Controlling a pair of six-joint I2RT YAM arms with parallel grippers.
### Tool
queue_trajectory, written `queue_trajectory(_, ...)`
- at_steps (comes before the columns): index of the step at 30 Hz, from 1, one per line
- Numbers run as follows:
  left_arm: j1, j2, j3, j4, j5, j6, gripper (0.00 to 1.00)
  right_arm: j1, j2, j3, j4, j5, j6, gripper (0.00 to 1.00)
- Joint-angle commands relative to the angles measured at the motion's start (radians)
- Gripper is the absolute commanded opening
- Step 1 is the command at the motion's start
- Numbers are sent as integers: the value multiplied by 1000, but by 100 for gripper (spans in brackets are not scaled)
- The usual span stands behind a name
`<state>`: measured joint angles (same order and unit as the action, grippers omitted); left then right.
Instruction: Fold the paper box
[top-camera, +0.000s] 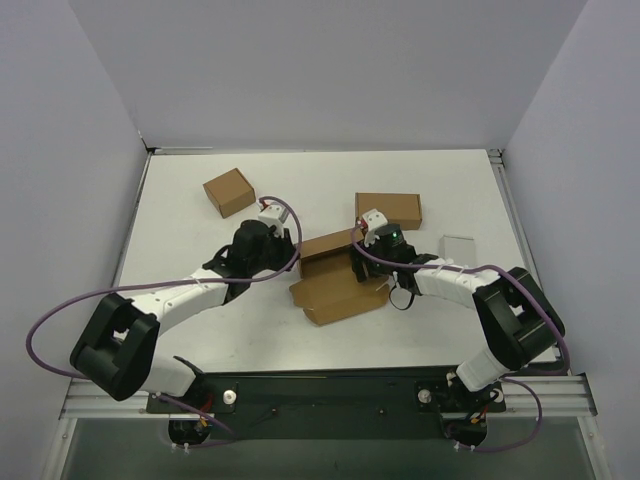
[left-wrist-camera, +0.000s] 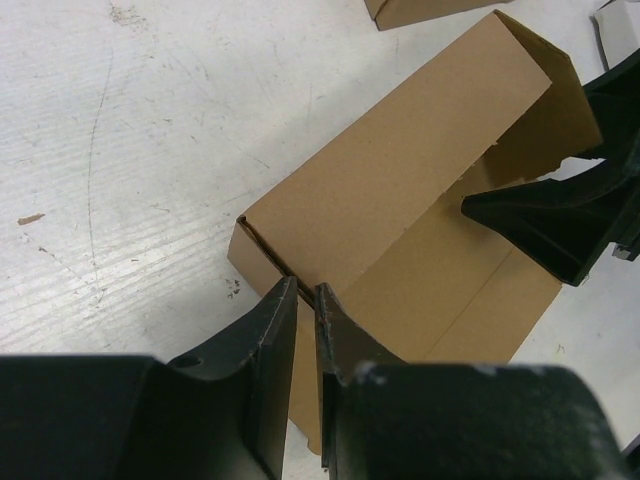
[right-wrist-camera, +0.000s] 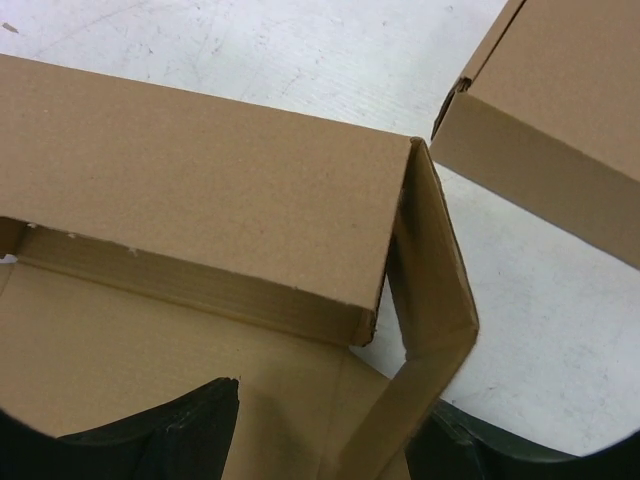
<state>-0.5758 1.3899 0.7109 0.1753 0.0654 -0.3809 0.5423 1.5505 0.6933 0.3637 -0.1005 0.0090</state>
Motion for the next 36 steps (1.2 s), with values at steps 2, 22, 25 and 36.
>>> queue_trajectory(2, 5, 18, 59, -22, 22, 27, 24, -2, 17, 32, 69, -53, -35, 62)
queue_trajectory(22, -194, 0, 384, -434, -185, 443, 66, -34, -13, 72, -131, -42, 120, 58)
queue_trajectory(25, -254, 69, 444, -493, -223, 575, 66, -45, -72, 46, -147, -56, 147, 63)
queue_trajectory(36, -288, 213, 475, -418, -220, 735, 69, -123, -328, -29, -296, -38, 318, 72)
